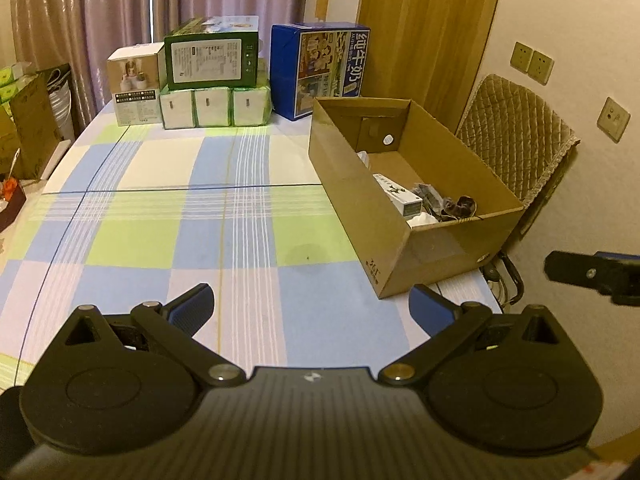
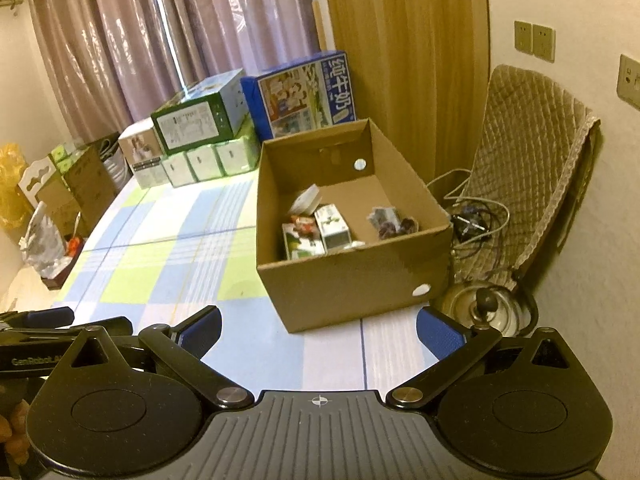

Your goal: Organize objects

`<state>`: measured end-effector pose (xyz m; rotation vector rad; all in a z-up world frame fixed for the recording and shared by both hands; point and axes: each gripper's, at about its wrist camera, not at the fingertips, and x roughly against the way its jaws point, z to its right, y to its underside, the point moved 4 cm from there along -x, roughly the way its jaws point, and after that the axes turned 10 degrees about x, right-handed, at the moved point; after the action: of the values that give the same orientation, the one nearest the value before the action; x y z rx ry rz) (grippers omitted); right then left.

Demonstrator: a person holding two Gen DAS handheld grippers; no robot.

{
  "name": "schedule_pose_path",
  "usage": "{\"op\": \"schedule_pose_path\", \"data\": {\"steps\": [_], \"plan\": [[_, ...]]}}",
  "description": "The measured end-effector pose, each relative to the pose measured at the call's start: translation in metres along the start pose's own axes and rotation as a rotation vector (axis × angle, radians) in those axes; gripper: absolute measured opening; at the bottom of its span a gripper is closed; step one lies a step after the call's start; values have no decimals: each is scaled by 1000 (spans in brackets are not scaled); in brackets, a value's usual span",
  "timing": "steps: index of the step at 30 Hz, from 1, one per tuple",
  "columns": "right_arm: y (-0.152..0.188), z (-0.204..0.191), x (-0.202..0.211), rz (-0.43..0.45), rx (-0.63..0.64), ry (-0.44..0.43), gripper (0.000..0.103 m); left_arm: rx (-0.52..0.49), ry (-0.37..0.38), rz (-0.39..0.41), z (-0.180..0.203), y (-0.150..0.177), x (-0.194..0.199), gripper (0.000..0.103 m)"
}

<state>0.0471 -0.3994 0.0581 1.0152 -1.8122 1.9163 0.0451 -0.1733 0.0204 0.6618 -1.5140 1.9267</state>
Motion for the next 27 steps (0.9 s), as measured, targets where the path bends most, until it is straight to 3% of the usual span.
{"op": "schedule_pose_path", "data": {"steps": [14, 27], "plan": [[15, -5, 0, -24, 15, 27, 101, 24, 37, -10, 2, 11, 16, 102], [18, -11, -2, -36, 39, 22, 101, 23, 24, 0, 1, 13, 15, 102]]}}
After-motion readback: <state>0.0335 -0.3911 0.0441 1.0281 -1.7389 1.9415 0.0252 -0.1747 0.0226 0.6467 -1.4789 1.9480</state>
